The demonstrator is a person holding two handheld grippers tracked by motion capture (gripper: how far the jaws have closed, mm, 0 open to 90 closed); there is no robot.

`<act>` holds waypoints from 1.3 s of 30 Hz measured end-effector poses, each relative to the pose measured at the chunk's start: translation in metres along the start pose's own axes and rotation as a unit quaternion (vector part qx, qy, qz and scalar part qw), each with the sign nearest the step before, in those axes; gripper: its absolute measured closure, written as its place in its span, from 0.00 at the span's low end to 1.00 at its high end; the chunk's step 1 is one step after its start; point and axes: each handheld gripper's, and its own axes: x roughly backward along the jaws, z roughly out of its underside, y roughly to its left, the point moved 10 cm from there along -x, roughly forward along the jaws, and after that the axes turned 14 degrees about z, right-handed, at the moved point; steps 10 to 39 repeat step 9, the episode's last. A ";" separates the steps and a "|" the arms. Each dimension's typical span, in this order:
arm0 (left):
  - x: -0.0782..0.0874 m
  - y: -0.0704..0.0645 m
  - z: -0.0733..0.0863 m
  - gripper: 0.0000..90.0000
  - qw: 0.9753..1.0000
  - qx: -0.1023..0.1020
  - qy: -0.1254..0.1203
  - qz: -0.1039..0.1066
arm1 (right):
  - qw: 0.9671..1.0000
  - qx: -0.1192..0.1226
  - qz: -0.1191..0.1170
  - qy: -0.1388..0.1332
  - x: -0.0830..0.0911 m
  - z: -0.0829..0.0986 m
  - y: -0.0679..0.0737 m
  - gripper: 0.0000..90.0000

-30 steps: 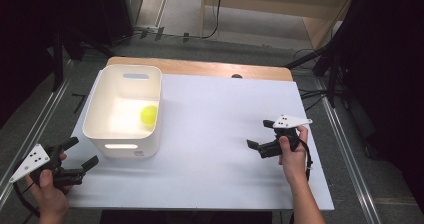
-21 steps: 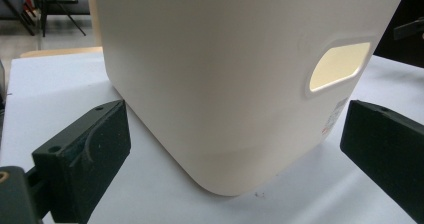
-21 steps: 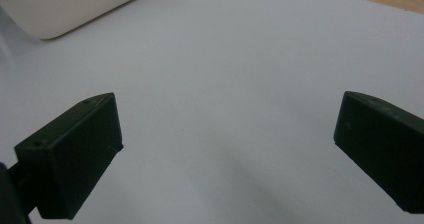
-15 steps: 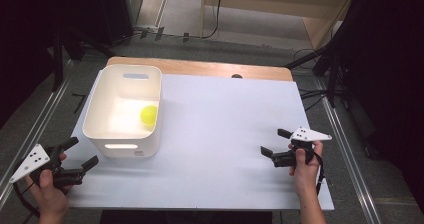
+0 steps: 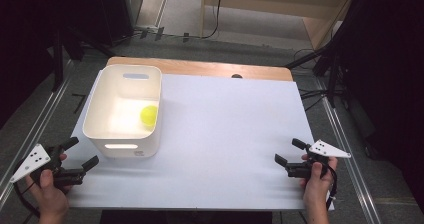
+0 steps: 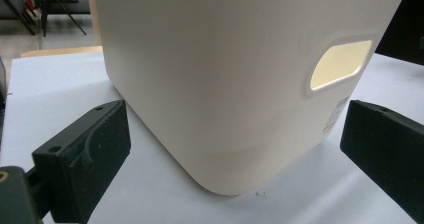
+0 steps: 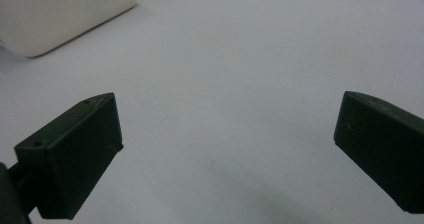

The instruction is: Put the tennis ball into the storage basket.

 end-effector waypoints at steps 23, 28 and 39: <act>0.000 0.000 0.000 0.00 1.000 0.000 0.001 -0.001 | 0.999 -0.038 0.006 -0.034 0.013 0.004 -0.009 0.00; 0.000 0.000 0.000 0.00 1.000 0.000 0.001 -0.001 | 0.999 -0.038 0.006 -0.034 0.013 0.004 -0.009 0.00; 0.000 0.000 0.000 0.00 1.000 0.000 0.001 -0.001 | 0.999 -0.038 0.006 -0.034 0.013 0.004 -0.009 0.00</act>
